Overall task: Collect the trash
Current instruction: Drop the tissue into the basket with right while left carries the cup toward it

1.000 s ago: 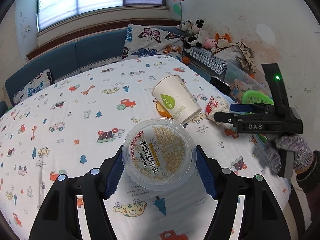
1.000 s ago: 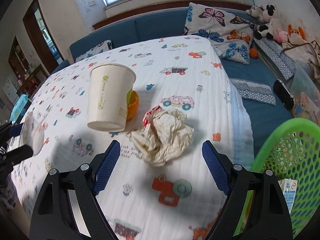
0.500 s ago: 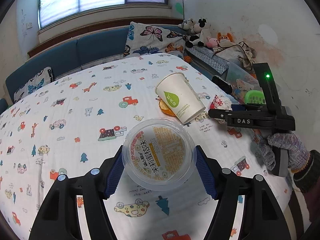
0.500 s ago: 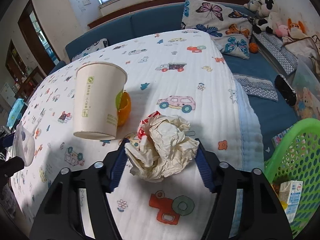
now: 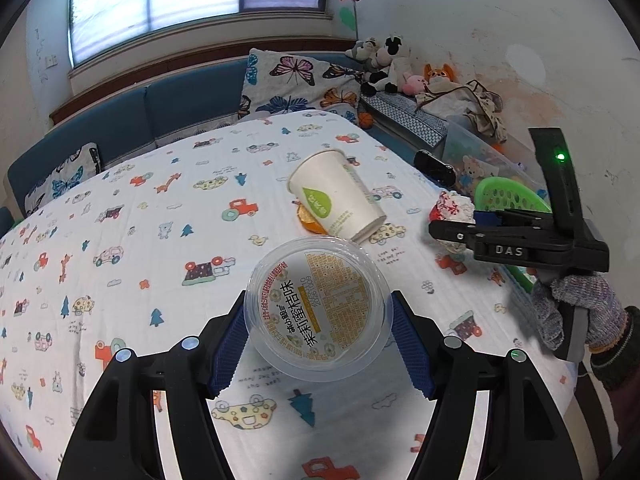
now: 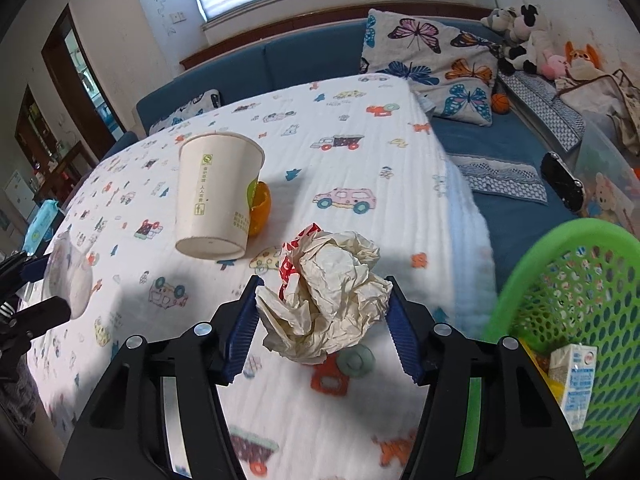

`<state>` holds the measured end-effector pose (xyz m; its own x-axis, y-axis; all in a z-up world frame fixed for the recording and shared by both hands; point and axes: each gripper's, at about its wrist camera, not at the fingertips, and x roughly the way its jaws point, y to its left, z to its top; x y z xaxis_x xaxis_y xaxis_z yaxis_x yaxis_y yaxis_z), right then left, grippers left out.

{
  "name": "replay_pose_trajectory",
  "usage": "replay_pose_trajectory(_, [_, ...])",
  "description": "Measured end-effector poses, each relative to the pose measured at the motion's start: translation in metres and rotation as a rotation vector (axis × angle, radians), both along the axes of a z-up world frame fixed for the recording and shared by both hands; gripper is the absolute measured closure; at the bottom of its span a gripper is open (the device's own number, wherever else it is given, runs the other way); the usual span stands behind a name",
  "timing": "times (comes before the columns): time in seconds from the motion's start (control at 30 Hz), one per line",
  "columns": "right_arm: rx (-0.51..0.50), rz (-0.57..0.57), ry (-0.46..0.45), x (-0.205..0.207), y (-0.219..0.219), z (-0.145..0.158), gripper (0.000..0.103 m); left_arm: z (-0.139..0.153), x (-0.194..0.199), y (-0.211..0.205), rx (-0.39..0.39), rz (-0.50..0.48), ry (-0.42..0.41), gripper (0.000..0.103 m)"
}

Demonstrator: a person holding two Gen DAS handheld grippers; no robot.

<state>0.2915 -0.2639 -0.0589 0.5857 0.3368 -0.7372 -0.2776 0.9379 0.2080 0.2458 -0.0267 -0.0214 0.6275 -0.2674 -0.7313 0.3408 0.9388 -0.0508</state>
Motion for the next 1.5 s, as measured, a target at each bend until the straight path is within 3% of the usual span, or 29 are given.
replay_pose_trajectory(0.23, [-0.022,-0.052,-0.01,-0.019,-0.041,0.01,0.043,0.005,-0.002,-0.019,-0.006,-0.033,-0.006,0.037])
replay_pose_trajectory(0.7, [-0.091,-0.278,0.016,-0.021,-0.156,0.004,0.039,0.011,-0.003,-0.065,0.002,-0.111,-0.005,0.037])
replay_pose_trajectory(0.83, [-0.089,-0.32,0.018,-0.02,-0.175,0.003,0.029,0.011,-0.002,-0.077,0.005,-0.134,-0.002,0.037])
replay_pose_trajectory(1.5, [-0.102,-0.357,-0.064,-0.087,-0.215,0.034,0.025,0.018,0.019,-0.2,-0.015,-0.301,0.013,0.037])
